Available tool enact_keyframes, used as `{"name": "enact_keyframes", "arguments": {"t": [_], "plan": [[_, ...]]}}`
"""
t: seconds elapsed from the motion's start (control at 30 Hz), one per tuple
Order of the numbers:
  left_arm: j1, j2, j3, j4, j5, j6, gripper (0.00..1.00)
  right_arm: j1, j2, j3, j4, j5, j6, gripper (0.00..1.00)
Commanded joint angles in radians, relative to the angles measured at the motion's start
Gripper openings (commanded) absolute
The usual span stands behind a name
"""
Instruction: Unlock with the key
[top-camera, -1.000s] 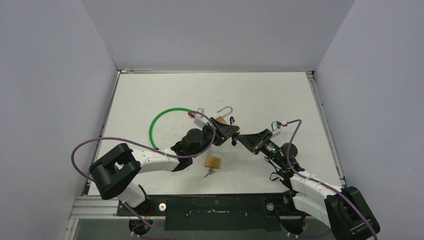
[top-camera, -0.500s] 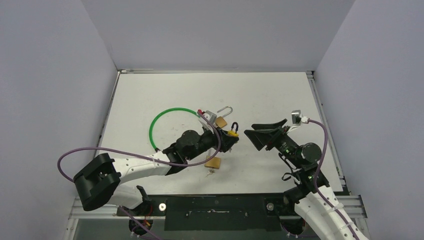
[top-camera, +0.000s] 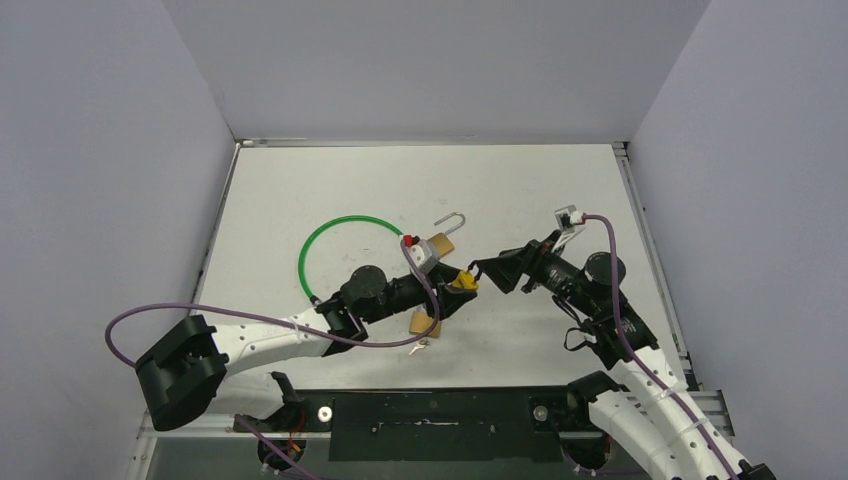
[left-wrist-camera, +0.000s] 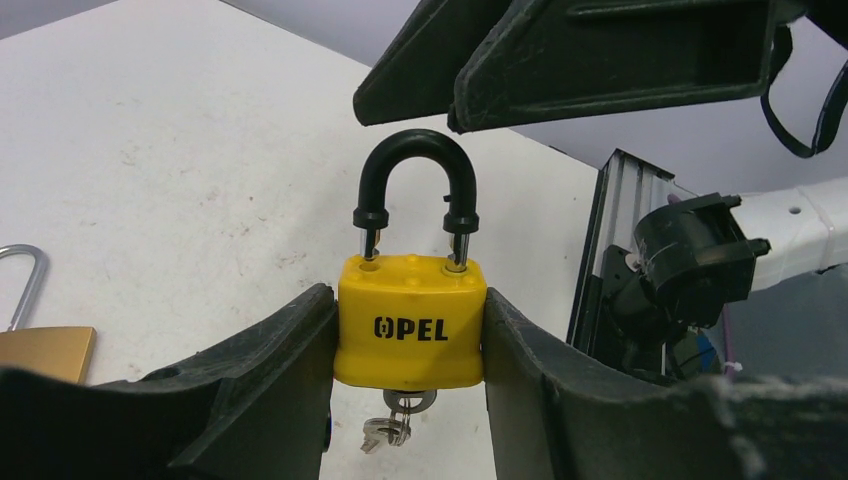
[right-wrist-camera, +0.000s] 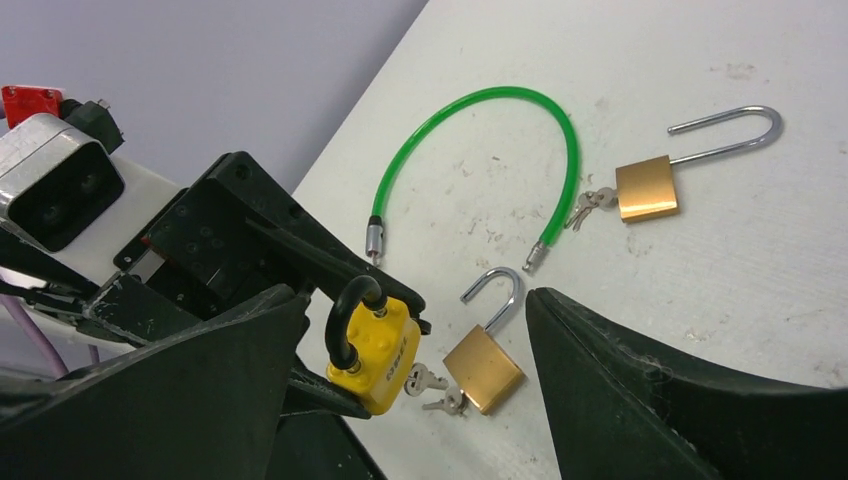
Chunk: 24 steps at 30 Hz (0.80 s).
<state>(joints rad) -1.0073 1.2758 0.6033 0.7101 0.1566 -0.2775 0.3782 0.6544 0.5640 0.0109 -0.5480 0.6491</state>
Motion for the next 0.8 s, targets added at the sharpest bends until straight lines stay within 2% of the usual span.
{"name": "enact_keyframes", "arguments": {"t": [0.0, 0.2, 0.37, 0.5, 0.67, 0.77], "plan": [[-0.002, -0.050, -0.009, 0.143, 0.059, 0.049, 0.00, -0.007, 0.008, 0.032, 0.002, -0.060, -0.023, 0.82], [-0.001, -0.059, -0.030, 0.173, 0.060, 0.048, 0.00, -0.007, 0.055, 0.032, -0.048, -0.100, -0.046, 0.64], [-0.002, -0.052, -0.034, 0.184, 0.055, 0.043, 0.00, -0.007, 0.061, 0.009, 0.022, -0.179, -0.018, 0.68], [-0.001, -0.046, -0.033, 0.183, 0.062, 0.038, 0.00, -0.007, 0.063, -0.007, 0.089, -0.226, 0.017, 0.67], [-0.001, -0.030, -0.005, 0.158, 0.124, 0.003, 0.00, -0.007, 0.080, -0.021, 0.150, -0.253, 0.032, 0.49], [-0.001, -0.017, 0.001, 0.155, 0.145, -0.011, 0.00, -0.007, 0.100, -0.030, 0.198, -0.287, 0.054, 0.31]]}}
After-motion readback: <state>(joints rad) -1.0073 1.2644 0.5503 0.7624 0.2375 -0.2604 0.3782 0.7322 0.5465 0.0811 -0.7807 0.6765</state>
